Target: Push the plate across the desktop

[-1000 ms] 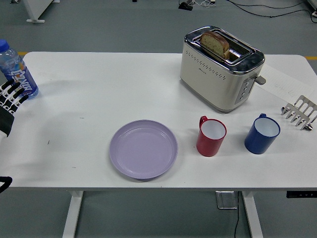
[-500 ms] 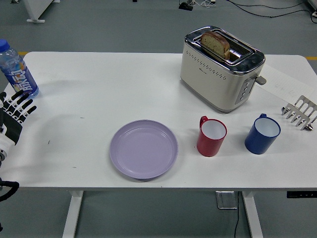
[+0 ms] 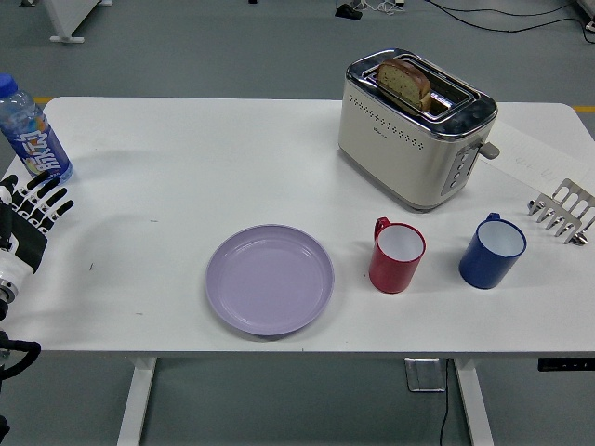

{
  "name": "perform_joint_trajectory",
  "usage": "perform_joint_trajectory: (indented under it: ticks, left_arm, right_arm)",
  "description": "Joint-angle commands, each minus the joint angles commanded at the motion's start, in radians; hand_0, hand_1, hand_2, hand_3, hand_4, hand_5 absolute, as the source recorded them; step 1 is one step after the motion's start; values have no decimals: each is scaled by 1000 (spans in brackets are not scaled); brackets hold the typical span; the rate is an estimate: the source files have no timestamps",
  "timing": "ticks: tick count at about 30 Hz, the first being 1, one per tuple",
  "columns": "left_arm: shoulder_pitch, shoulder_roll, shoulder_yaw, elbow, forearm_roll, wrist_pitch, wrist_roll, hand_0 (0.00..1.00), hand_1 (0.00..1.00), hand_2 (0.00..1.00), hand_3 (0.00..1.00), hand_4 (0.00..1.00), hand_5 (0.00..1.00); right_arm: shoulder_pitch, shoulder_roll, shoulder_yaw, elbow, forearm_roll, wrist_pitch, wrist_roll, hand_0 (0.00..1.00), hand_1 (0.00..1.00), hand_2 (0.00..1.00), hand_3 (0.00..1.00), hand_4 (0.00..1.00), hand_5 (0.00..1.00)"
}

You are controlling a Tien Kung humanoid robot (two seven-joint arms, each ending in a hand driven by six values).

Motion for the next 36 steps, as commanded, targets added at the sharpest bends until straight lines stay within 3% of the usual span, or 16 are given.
perform_joint_trajectory:
  ticks: [36]
  left_arm:
    - [-3,5,-15,2,0,-4,-16,742,799,784,725,541,998]
  right_arm:
    - [9,-2,-3,0,0,0,2,704,718,781,729,328,264]
